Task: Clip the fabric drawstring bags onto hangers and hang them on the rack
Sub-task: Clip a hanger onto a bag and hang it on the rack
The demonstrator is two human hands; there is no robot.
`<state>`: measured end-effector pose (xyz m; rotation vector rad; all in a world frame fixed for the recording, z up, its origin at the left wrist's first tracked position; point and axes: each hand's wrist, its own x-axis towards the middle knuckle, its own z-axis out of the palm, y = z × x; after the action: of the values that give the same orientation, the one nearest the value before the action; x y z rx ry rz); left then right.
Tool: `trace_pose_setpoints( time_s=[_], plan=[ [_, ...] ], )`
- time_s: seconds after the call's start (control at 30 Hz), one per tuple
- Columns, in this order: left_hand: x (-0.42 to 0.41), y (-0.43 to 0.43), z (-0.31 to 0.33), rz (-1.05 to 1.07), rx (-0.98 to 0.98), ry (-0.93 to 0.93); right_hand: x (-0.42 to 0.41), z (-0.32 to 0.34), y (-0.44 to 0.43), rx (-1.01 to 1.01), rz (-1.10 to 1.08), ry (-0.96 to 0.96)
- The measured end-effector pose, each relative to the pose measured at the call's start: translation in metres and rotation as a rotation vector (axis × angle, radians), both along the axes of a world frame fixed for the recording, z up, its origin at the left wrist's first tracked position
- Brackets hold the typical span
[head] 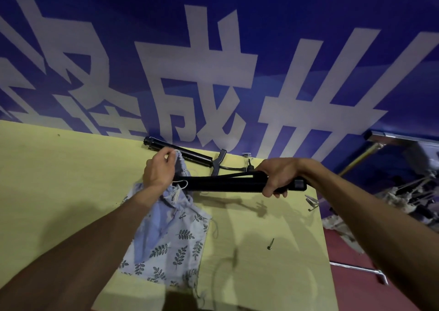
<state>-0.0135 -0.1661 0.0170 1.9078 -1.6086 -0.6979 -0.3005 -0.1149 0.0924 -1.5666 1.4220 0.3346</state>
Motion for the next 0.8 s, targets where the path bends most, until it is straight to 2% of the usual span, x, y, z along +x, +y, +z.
trace_pose_setpoints(
  time_s=[0.13,0.33,0.53,0.67,0.8],
  plan=[
    [-0.021,0.011,0.007,-0.281,0.064,0.140,0.012,-0.001,-0.005,-0.013,-0.031,0.035],
    [-0.076,0.031,0.023,-0.462,0.113,0.382,0.036,-0.013,-0.015,0.021,-0.115,-0.030],
    [-0.091,0.037,0.025,-0.291,0.150,0.498,0.057,-0.036,-0.020,-0.166,-0.183,-0.168],
    [-0.084,0.032,0.022,-0.179,0.199,0.602,0.076,-0.073,-0.020,-0.337,-0.016,-0.018],
    [-0.064,0.030,0.000,-0.105,0.237,0.548,0.087,-0.113,-0.016,-0.354,-0.008,0.010]
  ],
)
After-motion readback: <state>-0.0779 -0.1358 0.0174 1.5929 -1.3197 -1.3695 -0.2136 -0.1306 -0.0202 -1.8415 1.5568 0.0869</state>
